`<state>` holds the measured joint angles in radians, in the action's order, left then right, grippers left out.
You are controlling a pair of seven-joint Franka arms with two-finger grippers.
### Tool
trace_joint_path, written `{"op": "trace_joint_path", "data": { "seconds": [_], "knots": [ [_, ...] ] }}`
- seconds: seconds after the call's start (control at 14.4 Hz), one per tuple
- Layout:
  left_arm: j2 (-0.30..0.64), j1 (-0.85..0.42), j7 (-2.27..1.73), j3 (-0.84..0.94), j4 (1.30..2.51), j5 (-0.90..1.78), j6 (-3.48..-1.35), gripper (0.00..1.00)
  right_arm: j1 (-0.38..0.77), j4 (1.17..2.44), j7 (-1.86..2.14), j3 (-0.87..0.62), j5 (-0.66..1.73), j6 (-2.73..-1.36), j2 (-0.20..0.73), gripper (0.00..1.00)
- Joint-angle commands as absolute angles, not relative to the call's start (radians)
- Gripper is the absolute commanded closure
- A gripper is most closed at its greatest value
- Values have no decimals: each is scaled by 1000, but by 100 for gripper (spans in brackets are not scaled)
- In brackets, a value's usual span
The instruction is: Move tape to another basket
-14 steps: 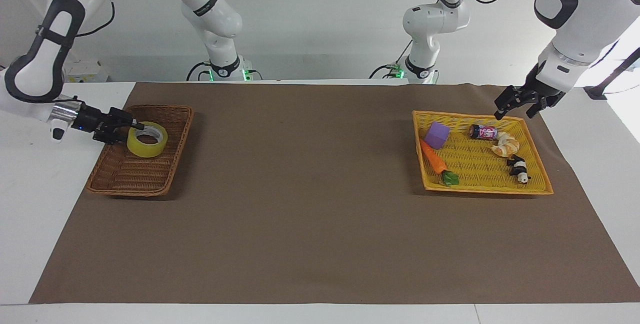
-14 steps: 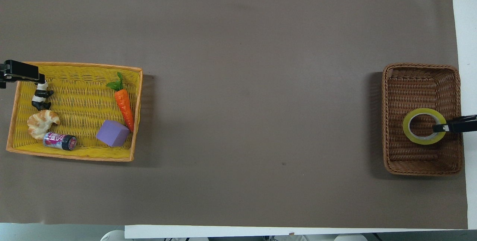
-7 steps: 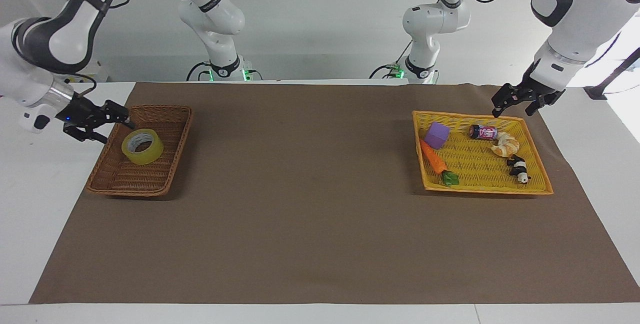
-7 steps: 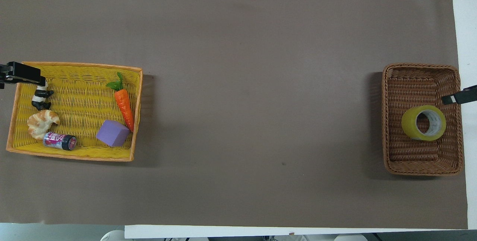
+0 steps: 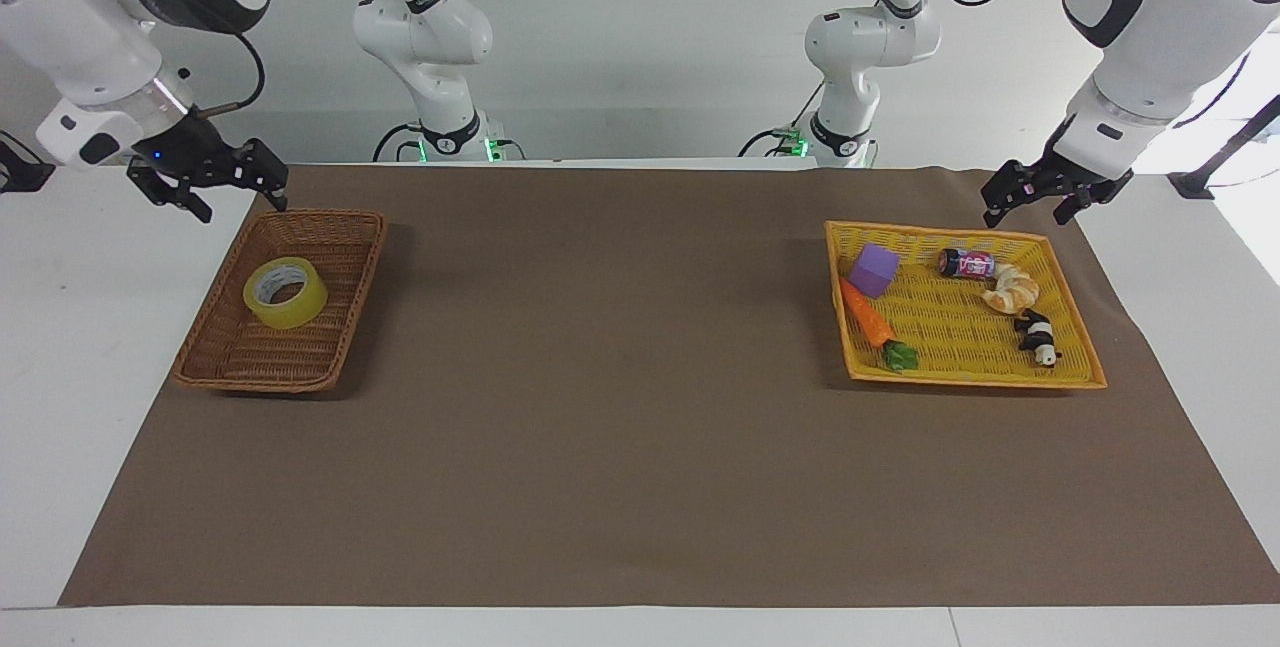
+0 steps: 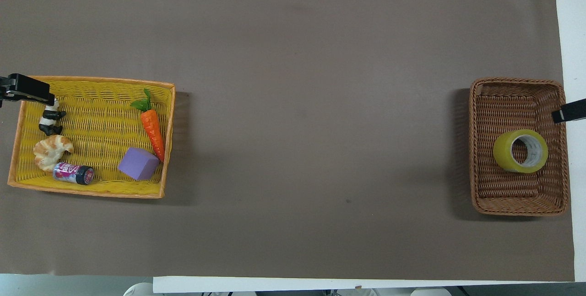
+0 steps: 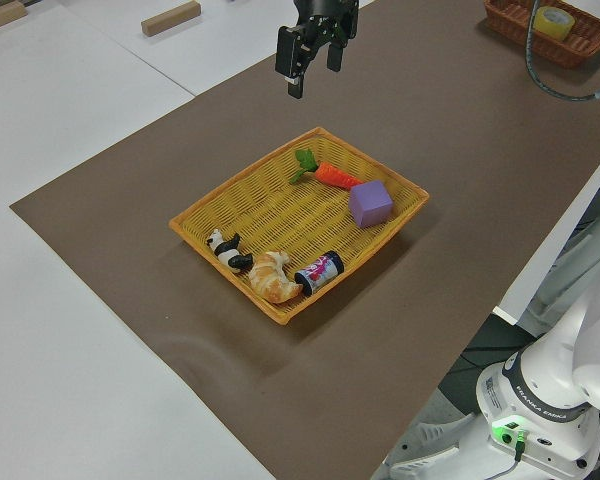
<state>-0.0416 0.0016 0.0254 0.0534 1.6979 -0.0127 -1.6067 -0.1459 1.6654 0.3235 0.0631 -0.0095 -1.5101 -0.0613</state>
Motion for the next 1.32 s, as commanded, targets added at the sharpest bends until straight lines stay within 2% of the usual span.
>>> {"op": "trace_joint_path", "data": {
  "seconds": [0.0,0.14,0.28,0.63,1.25],
  "knots": [
    [-23,-35,67,23,1666,-32,-1562,0,-130,1575,302,58,-54,-1408,-26,0],
    [-23,-47,67,17,1664,-32,-1559,0,-115,1575,241,60,-48,-1416,-19,0],
    [-8,-49,67,17,1661,-31,-1559,0,-46,1531,175,80,-49,-1398,3,0],
    [12,-49,69,18,1626,-32,-1543,0,-46,1496,172,100,-37,-1362,44,0],
    [-6,-35,67,20,1651,-23,-1560,0,-45,1496,150,107,-41,-1367,38,0]
  ]
}}
